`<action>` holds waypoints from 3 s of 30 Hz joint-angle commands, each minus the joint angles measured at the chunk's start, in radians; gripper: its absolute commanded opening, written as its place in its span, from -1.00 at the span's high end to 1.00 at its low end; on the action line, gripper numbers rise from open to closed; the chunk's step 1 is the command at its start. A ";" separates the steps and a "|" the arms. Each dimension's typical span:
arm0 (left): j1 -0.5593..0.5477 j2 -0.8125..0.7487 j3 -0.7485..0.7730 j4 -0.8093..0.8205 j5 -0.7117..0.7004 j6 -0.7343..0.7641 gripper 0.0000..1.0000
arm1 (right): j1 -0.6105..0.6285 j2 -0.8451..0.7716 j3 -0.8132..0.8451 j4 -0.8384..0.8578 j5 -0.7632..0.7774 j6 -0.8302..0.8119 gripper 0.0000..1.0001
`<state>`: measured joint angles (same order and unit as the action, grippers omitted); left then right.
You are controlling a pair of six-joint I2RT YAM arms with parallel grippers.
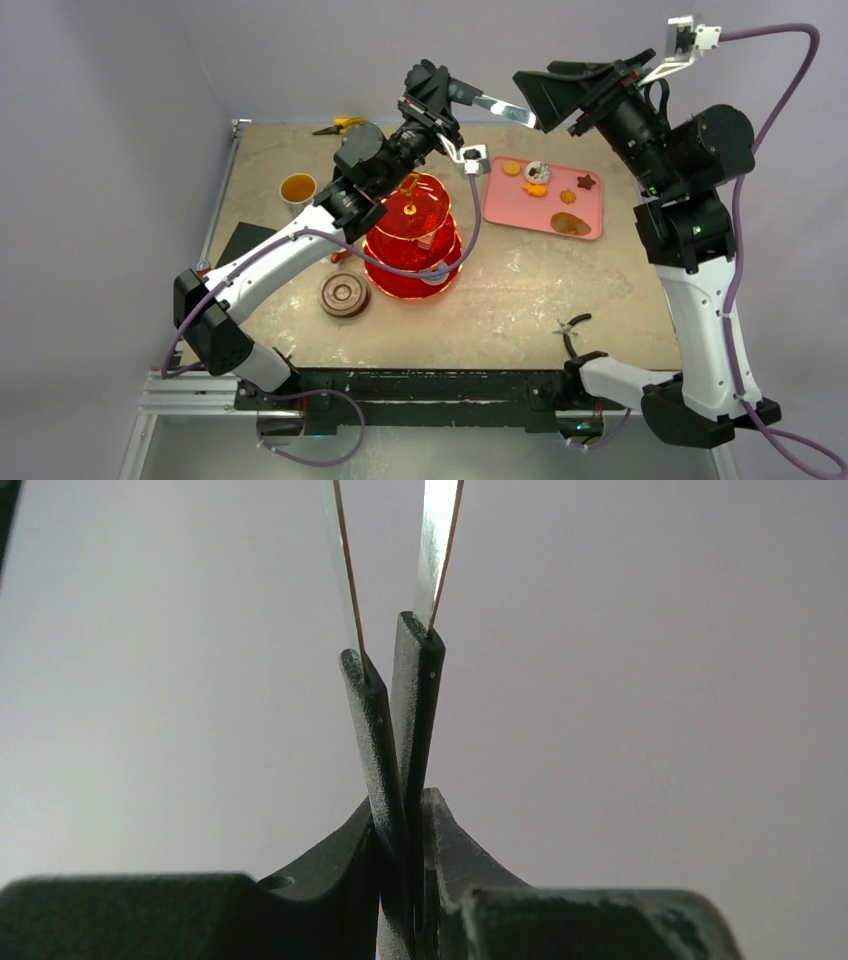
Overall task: Serve the afternoon tea
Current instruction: Pick up the clamp from the tray.
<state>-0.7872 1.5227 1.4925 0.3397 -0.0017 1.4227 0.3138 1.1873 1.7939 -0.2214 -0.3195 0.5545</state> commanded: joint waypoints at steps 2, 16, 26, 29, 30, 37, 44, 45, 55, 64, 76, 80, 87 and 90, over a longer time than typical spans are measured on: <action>-0.002 0.005 0.059 0.208 -0.074 -0.031 1.00 | 0.002 -0.021 -0.086 0.090 -0.013 0.088 -0.97; -0.004 0.043 0.267 -0.061 -0.215 -0.281 1.00 | 0.003 -0.079 -0.271 0.343 -0.057 0.082 -0.63; -0.075 0.038 0.224 -0.076 -0.299 -0.265 1.00 | 0.014 -0.031 -0.309 0.623 -0.014 0.188 -0.32; -0.075 0.045 0.232 -0.067 -0.306 -0.266 1.00 | 0.020 -0.022 -0.308 0.622 0.008 0.187 -0.21; -0.075 0.045 0.233 -0.064 -0.304 -0.267 1.00 | 0.022 -0.022 -0.313 0.624 0.026 0.188 -0.14; -0.080 0.062 0.265 -0.075 -0.332 -0.292 1.00 | 0.034 -0.007 -0.332 0.629 0.003 0.172 -0.14; -0.080 0.070 0.284 -0.086 -0.341 -0.308 1.00 | 0.036 -0.005 -0.352 0.605 -0.015 0.157 -0.33; -0.080 0.070 0.287 -0.088 -0.344 -0.310 1.00 | 0.035 -0.007 -0.356 0.606 -0.014 0.153 -0.34; -0.080 0.055 0.291 -0.097 -0.335 -0.308 1.00 | 0.035 -0.019 -0.370 0.580 -0.027 0.099 -0.26; -0.080 0.015 0.206 -0.044 -0.291 -0.253 1.00 | 0.036 -0.026 -0.393 0.651 0.063 0.189 0.14; -0.103 -0.004 0.136 0.032 -0.266 -0.167 0.57 | 0.036 -0.003 -0.423 0.670 0.117 0.263 1.00; -0.106 -0.047 0.098 -0.064 -0.245 -0.227 -0.47 | 0.036 -0.006 -0.395 0.605 0.096 0.211 1.00; -0.106 -0.092 0.229 -0.389 -0.165 -0.551 -0.84 | 0.036 -0.007 -0.319 0.545 0.113 0.092 1.00; -0.106 -0.076 0.334 -0.554 -0.098 -0.652 -0.87 | 0.036 -0.006 -0.297 0.532 0.129 0.051 1.00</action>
<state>-0.8906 1.4746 1.6859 0.0032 -0.1989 0.9771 0.3470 1.1980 1.4273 0.2989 -0.2005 0.6853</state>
